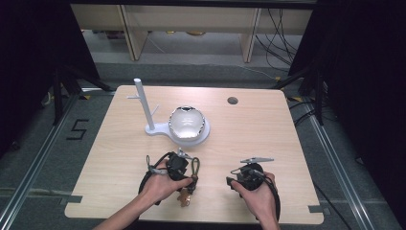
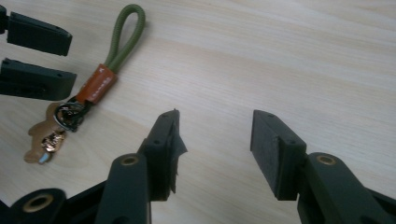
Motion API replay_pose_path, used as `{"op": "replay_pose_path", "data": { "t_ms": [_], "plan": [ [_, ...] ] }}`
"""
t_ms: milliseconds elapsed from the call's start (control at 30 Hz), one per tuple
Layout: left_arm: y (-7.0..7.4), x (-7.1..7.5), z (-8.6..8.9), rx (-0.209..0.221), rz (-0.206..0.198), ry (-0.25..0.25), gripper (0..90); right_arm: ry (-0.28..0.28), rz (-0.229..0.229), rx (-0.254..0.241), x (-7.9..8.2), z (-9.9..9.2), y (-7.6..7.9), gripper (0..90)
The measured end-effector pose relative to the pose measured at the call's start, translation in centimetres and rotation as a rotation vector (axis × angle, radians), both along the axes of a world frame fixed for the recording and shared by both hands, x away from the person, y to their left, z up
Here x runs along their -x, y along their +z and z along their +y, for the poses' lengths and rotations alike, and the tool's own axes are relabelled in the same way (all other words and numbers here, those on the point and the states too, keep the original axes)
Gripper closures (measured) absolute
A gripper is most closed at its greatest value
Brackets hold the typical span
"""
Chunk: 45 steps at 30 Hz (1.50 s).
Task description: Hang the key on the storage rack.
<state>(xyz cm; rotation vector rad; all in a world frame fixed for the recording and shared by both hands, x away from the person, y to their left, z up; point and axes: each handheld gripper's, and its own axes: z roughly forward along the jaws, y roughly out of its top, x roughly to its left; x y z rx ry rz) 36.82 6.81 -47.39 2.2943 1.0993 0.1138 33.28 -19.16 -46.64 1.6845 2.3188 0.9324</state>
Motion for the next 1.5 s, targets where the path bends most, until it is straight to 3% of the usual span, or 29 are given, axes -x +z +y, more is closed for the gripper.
{"op": "replay_pose_path", "data": {
  "t_ms": [133,200,233,367,467,533,567,667,733,867,900,967,1267,1333,1433,1467,1500],
  "plan": [
    [0.1,-0.4,-0.4,-0.016,0.016,0.01,42.0,0.0,-0.019,0.0,0.2,-1.4,-0.1,51.6],
    [0.2,-0.5,-0.6,-0.024,0.027,0.011,42.5,-0.041,-0.037,0.06,0.3,-2.1,-0.1,51.4],
    [0.4,-0.5,-0.7,-0.046,0.04,0.004,42.5,-0.05,-0.02,0.025,0.3,-2.2,-0.1,51.3],
    [0.6,-0.9,-1.1,-0.053,0.073,0.012,43.3,-0.054,-0.027,0.045,0.4,-3.2,-0.1,51.3],
    [0.6,-1.2,-1.3,-0.08,0.09,0.025,44.3,-0.054,-0.04,0.019,0.4,-3.4,0.0,51.3],
    [0.3,-1.5,-1.5,-0.09,0.108,0.044,44.8,-0.071,-0.044,0.05,0.5,-3.4,0.4,51.3],
    [0.2,-1.5,-1.5,-0.094,0.119,0.052,45.0,-0.062,-0.046,0.025,0.5,-3.4,0.4,51.3],
    [-0.3,-1.7,-1.7,-0.116,0.149,0.077,45.2,-0.052,-0.057,0.03,0.6,-3.3,0.4,51.3],
    [-0.5,-1.7,-2.0,-0.095,0.154,0.095,45.2,-0.06,-0.043,0.025,0.7,-3.1,0.5,51.3],
    [-0.6,-1.6,-2.3,-0.101,0.169,0.107,45.3,-0.052,-0.054,0.032,0.6,-3.1,0.3,51.3],
    [-0.6,-1.7,-2.2,-0.129,0.179,0.078,45.3,-0.049,-0.056,0.031,0.6,-3.2,0.3,51.3],
    [-0.8,-1.6,-2.5,-0.126,0.169,0.097,45.5,-0.07,-0.024,-0.01,0.7,-2.8,0.4,51.3],
    [-0.9,-1.6,-3.0,-0.155,0.156,0.079,47.8,-0.067,-0.025,-0.013,0.8,-2.7,0.4,51.3],
    [-0.9,-1.6,-3.1,-0.163,0.153,0.079,48.5,-0.065,-0.021,-0.012,0.8,-2.7,0.3,51.3],
    [-0.9,-1.6,-3.1,-0.198,0.124,0.051,52.1,-0.056,-0.041,0.048,0.8,-2.9,0.2,51.1],
    [-0.8,-1.6,-3.0,-0.22,0.124,0.031,53.7,-0.048,-0.032,0.023,0.7,-2.9,0.1,51.1],
    [-0.9,-1.5,-3.3,-0.208,0.115,0.054,55.4,-0.049,-0.028,0.026,0.7,-2.9,0.1,51.1]
  ]
}}
